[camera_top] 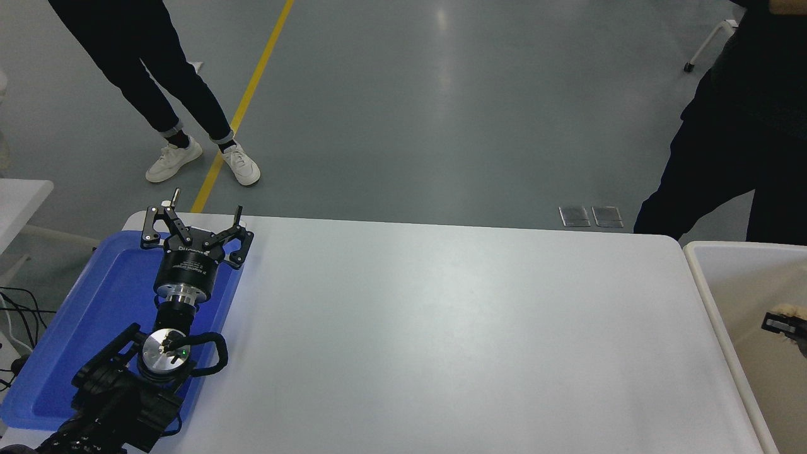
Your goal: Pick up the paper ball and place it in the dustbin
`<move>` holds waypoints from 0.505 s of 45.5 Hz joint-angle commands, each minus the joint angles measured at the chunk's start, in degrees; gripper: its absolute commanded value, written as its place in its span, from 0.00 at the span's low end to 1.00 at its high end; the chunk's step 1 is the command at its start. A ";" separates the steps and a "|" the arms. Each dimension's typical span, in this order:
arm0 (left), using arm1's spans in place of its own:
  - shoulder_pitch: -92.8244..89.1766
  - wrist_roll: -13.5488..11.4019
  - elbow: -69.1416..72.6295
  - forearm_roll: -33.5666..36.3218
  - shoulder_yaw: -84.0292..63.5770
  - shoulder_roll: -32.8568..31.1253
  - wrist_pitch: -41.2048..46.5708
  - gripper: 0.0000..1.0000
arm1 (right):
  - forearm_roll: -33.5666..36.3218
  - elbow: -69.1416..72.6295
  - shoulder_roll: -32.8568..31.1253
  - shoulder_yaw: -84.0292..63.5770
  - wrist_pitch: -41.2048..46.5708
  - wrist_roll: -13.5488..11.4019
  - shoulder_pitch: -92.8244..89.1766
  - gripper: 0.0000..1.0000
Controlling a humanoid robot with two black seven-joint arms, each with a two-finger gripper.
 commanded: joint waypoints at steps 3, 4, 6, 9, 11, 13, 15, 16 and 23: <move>0.00 0.00 0.00 0.00 0.03 0.00 0.00 1.00 | 0.15 -0.14 0.27 0.02 -0.19 -0.01 0.03 1.00; 0.00 0.00 0.00 0.00 -0.06 0.00 0.00 1.00 | 0.15 -0.14 0.27 0.02 -0.19 -0.01 0.12 1.00; 0.00 0.00 0.00 0.00 -0.06 0.00 0.00 1.00 | 0.15 -0.14 0.27 0.02 -0.19 -0.01 0.29 1.00; 0.00 0.00 0.00 0.00 0.03 0.00 0.00 1.00 | 0.15 -0.14 0.27 0.02 -0.19 0.08 0.56 1.00; 0.00 0.00 0.00 0.00 0.03 0.00 0.00 1.00 | 0.15 -0.14 0.27 0.02 -0.19 0.08 0.65 1.00; 0.00 0.00 0.00 0.00 0.03 0.00 0.00 1.00 | 0.15 -0.05 0.27 0.11 -0.10 0.08 1.00 1.00; 0.00 0.00 0.00 0.00 0.03 0.00 0.00 1.00 | 0.24 -0.05 0.36 0.11 0.07 0.16 1.70 1.00; 0.00 0.00 0.00 0.00 0.03 0.00 0.00 1.00 | 0.32 -0.05 0.36 0.19 0.16 0.16 2.14 1.00; 0.00 0.00 0.00 0.00 0.03 0.00 -0.09 1.00 | 2.26 0.12 0.71 0.19 0.69 0.16 6.62 1.00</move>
